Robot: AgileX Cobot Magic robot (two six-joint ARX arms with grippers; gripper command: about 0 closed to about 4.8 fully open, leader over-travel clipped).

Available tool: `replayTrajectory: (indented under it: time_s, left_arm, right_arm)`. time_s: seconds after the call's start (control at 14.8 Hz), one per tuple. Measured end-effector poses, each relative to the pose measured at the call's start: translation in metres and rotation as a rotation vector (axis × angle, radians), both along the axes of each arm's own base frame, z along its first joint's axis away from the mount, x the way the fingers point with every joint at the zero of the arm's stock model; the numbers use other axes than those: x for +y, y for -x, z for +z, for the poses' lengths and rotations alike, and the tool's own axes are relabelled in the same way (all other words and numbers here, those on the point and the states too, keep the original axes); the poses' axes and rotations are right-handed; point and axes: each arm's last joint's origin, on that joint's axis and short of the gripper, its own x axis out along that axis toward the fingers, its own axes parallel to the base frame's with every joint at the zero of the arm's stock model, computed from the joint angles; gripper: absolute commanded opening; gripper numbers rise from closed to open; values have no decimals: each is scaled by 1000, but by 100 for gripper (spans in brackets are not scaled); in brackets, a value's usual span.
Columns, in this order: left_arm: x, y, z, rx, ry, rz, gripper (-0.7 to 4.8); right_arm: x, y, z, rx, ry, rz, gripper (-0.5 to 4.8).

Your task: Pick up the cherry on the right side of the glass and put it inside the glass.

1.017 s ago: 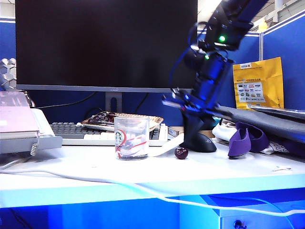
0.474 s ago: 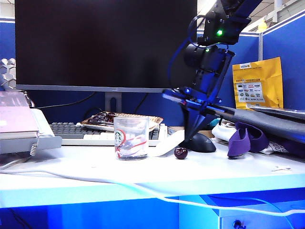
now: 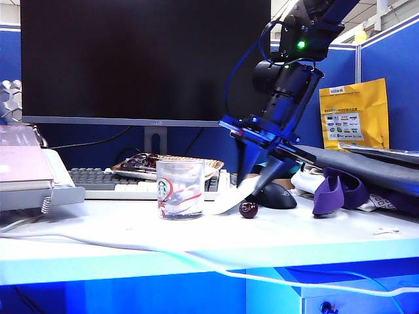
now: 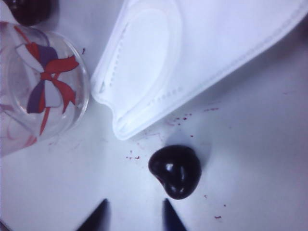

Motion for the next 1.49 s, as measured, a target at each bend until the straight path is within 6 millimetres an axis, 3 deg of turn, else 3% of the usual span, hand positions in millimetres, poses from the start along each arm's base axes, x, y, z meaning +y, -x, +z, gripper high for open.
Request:
replayTrajectory:
  time_s: [0.47, 0.81, 1.49]
  left_arm:
    - [0, 0, 0, 0, 0, 0, -5]
    - [0, 0, 0, 0, 0, 0, -5]
    - [0, 0, 0, 0, 0, 0, -5]
  right_arm:
    - [-1, -2, -1, -20, 33, -41, 294]
    - [1, -7, -26, 42, 50, -65, 294]
    - [2, -10, -25, 12, 53, -75, 264]
